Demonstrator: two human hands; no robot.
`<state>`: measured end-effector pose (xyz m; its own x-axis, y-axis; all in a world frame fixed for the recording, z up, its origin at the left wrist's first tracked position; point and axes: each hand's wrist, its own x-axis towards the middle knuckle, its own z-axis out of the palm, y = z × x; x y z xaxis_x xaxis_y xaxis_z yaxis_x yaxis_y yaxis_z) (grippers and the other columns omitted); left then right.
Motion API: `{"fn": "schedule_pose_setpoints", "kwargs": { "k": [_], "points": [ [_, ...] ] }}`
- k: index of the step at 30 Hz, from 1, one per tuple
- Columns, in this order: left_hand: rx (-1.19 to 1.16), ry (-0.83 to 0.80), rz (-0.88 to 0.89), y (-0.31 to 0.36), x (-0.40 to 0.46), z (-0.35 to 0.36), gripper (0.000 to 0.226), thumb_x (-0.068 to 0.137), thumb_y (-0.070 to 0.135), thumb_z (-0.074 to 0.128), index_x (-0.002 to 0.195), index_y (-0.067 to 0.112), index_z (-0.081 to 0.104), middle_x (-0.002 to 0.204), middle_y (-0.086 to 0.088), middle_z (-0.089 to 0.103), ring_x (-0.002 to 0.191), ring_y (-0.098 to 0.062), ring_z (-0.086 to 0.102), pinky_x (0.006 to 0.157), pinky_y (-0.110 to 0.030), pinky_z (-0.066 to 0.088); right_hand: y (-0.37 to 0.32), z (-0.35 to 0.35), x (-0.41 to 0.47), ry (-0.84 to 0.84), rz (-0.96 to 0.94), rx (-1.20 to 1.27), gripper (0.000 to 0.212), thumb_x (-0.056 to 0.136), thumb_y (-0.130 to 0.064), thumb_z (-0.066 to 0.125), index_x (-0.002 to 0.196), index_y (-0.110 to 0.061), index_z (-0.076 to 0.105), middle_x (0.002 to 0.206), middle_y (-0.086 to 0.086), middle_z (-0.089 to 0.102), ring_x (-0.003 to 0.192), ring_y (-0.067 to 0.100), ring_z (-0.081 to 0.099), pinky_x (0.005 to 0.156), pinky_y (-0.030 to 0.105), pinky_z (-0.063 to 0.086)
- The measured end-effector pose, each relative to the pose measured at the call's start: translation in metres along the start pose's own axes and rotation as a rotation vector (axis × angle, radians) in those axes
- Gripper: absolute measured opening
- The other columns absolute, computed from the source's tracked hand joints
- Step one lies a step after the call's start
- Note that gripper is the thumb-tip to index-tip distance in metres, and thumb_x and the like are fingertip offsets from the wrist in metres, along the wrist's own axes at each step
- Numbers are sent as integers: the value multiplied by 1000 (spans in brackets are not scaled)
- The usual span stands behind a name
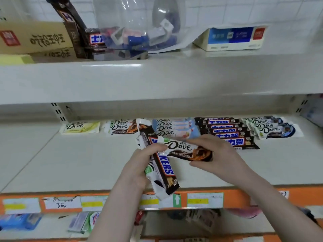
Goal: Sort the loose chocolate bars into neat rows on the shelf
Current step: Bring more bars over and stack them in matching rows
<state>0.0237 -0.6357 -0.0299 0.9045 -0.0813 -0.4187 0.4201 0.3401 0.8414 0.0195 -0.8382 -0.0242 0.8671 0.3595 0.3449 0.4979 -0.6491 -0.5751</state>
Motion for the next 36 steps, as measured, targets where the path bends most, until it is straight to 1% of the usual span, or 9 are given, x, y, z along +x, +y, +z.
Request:
{"fn": "schedule_pose_setpoints", "kwargs": {
  "k": [2, 5, 8, 12, 18, 20, 23, 29, 36],
  "points": [
    [-39, 41, 1, -4, -3, -4, 10, 68, 7, 70, 76, 7, 64, 60, -11, 65, 46, -22, 61, 48, -29, 54, 2, 4, 3, -20, -24, -45, 53, 71, -22, 77, 121, -28, 58, 105, -18, 55, 102, 1, 52, 88, 3, 33],
    [-132, 90, -28, -8, -10, -19, 19, 62, 13, 73, 78, 7, 66, 64, -11, 66, 50, -23, 63, 56, -32, 56, -3, 16, 11, -26, -81, -115, 51, 72, -24, 76, 120, -25, 59, 114, -6, 61, 110, 8, 53, 94, 12, 32],
    [-271, 142, -16, -1, -14, -46, 12, 76, 17, 69, 69, 10, 63, 56, -6, 63, 45, -18, 61, 55, -28, 54, -13, 34, 27, -31, -103, -150, 48, 74, -25, 74, 120, -25, 60, 117, -3, 62, 111, 13, 53, 95, 19, 34],
    [-484, 118, 56, 18, -14, -86, 15, 83, 17, 62, 71, 12, 55, 56, -2, 61, 49, -14, 59, 68, -28, 49, -25, 66, 56, -49, -123, -199, 46, 76, -25, 71, 120, -18, 60, 118, 0, 61, 111, 17, 52, 89, 18, 31],
    [-590, 132, 118, 39, -5, -135, 19, 86, 16, 60, 69, 9, 54, 62, -5, 59, 64, -17, 57, 82, -31, 47, -42, 117, 105, -75, -142, -308, 47, 77, -25, 69, 122, -15, 57, 121, 3, 60, 113, 23, 53, 94, 33, 39],
    [-607, 110, 108, 42, -1, -145, 24, 86, 17, 60, 63, 8, 58, 63, -6, 59, 65, -18, 57, 82, -31, 46, -44, 129, 119, -69, -134, -326, 48, 77, -24, 69, 123, -16, 57, 124, 2, 58, 115, 22, 51, 95, 33, 39],
    [-612, 95, 101, 43, 3, -154, 17, 85, 17, 60, 71, 10, 56, 61, -5, 61, 63, -17, 61, 77, -31, 48, -44, 141, 137, -71, -97, -363, 47, 78, -24, 68, 123, -17, 57, 127, 2, 56, 120, 22, 48, 99, 34, 36],
    [-629, 49, 77, 38, 8, -164, 9, 80, 16, 63, 76, 11, 57, 65, -6, 64, 65, -18, 63, 73, -33, 50, -37, 151, 157, -55, -93, -441, 42, 76, -26, 67, 116, -18, 61, 117, 3, 63, 110, 25, 55, 95, 41, 40],
    [-605, -4, 85, 37, 10, -165, 19, 62, 15, 68, 76, 12, 55, 64, -6, 65, 58, -17, 65, 72, -32, 49, -33, 160, 161, -2, -89, -393, 41, 77, -20, 67, 118, -14, 62, 123, 6, 61, 115, 23, 54, 102, 41, 38]
  ]
}}
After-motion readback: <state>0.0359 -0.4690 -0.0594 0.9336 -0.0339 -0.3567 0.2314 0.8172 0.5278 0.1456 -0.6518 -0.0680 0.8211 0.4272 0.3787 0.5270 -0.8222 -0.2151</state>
